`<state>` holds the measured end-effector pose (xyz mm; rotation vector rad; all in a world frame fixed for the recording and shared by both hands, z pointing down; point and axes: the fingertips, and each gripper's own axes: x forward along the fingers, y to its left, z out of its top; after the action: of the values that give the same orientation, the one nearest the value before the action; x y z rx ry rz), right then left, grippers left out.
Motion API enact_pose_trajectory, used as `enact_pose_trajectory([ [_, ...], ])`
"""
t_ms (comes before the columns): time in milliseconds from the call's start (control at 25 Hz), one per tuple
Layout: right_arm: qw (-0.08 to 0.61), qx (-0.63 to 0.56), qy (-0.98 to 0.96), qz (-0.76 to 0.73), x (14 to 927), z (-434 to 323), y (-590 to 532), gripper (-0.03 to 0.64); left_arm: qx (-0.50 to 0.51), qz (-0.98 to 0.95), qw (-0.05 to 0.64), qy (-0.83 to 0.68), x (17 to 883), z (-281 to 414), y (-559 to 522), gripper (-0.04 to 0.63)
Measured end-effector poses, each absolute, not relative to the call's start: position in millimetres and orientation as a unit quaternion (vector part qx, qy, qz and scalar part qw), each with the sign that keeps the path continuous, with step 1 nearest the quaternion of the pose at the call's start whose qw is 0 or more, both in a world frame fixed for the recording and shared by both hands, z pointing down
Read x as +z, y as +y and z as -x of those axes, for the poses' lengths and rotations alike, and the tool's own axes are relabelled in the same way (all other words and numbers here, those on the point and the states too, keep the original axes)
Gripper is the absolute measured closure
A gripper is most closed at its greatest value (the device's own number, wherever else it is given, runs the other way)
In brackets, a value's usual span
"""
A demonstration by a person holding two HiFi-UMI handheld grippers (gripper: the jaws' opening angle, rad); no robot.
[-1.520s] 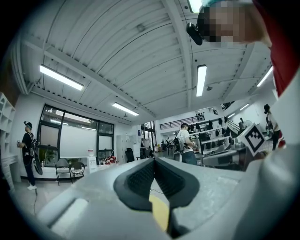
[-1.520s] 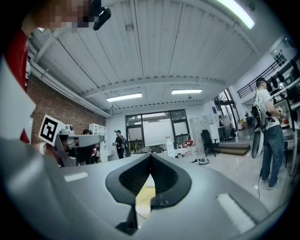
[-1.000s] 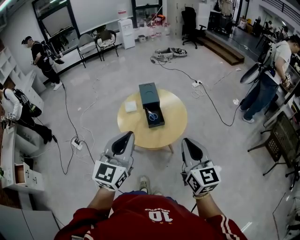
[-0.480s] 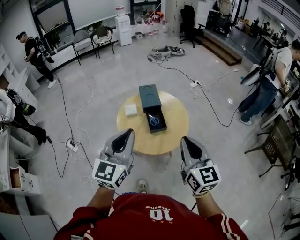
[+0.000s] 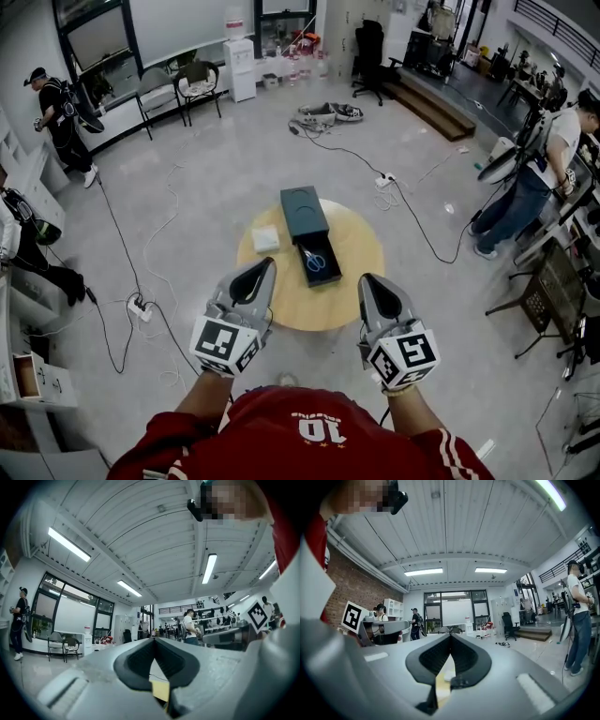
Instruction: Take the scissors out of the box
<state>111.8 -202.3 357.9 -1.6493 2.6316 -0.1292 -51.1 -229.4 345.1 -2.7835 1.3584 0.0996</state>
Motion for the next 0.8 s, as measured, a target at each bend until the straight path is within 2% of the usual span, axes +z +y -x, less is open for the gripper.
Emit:
enact_pose_trajectory([
  [440,0.006,-0.038,0.836,0.547,361,-96,-214,0.615,0.044,0.910,-0.006,0.412,362,55,-246,0.592],
  [800,0.003,-0.032,0.837,0.546,363,-105,-235,0.615,0.049,0.907,0.000,0.418,361,49,-264,0.592],
])
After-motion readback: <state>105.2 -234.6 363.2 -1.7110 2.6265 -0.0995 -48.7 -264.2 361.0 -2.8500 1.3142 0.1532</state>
